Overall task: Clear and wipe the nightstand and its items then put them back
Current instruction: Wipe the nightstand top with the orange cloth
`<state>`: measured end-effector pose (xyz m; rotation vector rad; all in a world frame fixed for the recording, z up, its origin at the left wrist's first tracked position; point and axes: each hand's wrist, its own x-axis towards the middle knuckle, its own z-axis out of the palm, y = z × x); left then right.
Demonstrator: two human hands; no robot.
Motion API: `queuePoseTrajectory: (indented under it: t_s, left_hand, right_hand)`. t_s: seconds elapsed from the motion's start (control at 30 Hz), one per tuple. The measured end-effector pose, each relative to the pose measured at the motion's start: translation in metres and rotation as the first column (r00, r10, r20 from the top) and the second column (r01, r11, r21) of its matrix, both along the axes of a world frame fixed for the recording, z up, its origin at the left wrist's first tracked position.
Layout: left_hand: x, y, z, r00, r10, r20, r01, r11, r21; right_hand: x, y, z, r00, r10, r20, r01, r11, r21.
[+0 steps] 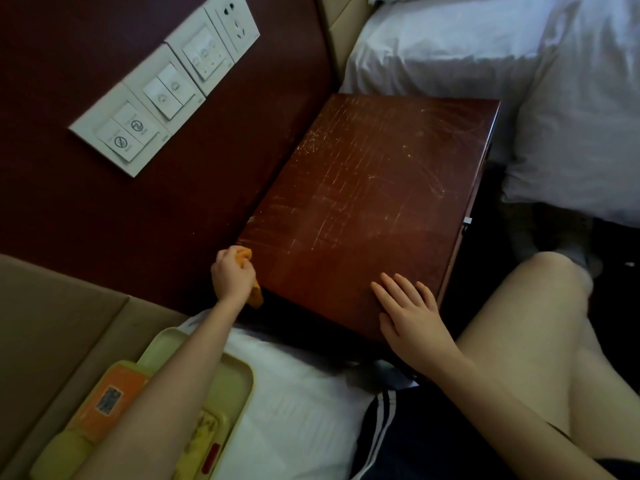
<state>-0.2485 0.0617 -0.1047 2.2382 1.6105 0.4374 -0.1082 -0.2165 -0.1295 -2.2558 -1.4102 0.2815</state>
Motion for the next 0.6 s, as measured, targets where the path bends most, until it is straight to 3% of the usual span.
queuePoseTrajectory:
  t_s: [0.17,0.3,0.37,0.5,0.6]
  left_hand:
    - [-0.005,-0.044,-0.013,0.941,-0.337,-0.018,0.337,0.937,0.093]
    - [-0.012,-0.046,-0.016,0.887,-0.455,-0.079,0.462,0.881,0.104]
    - [-0.015,-0.034,-0.014,0.908,-0.409,-0.090,0.418,0.899,0.128]
    - [-0.021,-0.001,-0.010,0.988,-0.150,-0.026,0.152,0.982,0.110]
    - [-0.017,0.020,-0.006,1.000,-0.002,0.006,0.002,0.998,0.063]
  right_hand:
    - [0.000,0.000,-0.001,1.000,0.013,-0.021,-0.014,0.999,-0.033]
    - [0.000,0.000,-0.002,1.000,0.009,-0.029,-0.011,0.999,-0.050]
    - [0.000,0.000,-0.002,1.000,0.007,-0.027,-0.009,0.998,-0.055]
    - [0.000,0.000,-0.001,1.000,-0.001,-0.029,0.000,0.999,-0.037]
    - [-0.002,0.002,-0.002,1.000,0.008,-0.023,-0.008,0.999,-0.034]
